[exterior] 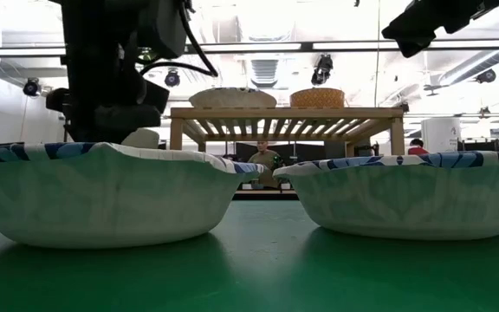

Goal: Place and stack bowls onto a shelf
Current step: Stack the orange bowl on top of the light blue bowl on the shelf

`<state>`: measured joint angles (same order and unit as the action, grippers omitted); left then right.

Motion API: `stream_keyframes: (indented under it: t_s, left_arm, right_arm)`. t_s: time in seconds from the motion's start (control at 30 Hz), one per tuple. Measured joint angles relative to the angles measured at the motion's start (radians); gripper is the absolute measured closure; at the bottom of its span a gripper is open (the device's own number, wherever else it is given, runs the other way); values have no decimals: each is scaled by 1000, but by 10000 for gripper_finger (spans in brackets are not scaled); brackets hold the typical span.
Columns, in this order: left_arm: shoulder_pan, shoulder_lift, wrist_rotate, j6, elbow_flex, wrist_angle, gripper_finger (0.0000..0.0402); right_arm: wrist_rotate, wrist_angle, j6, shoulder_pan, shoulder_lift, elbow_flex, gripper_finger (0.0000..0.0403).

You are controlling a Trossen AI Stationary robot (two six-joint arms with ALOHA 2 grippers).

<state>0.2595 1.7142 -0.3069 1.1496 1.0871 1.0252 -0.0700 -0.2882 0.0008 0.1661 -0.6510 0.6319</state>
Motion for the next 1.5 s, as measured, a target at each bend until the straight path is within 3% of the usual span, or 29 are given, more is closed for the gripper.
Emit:
stream_keyframes:
  t_s: [0.33,0.63,0.8,1.1,1.33,1.5]
  left_arm:
    - [62,-3,2,-158,146,44,398]
    - [123,-3,-4,-609,466,12,398]
    - [119,-3,-91,-909,601,-95,398]
    - [2,-3,-107,-1265,652,-271,399]
    - [-132,-3,-106,-1413,652,-383,395]
    - [-221,29,-105,-1500,652,-593,395]
  right_arm:
    - [0,0,-2,0,1,0,330]
    - [2,-56,-4,0,12,0,330]
    - [2,-75,-2,0,47,0,330]
    - [45,-81,-20,0,105,0,330]
    - [45,-80,-38,0,100,0,330]
    - [46,-80,-48,0,100,0,330]
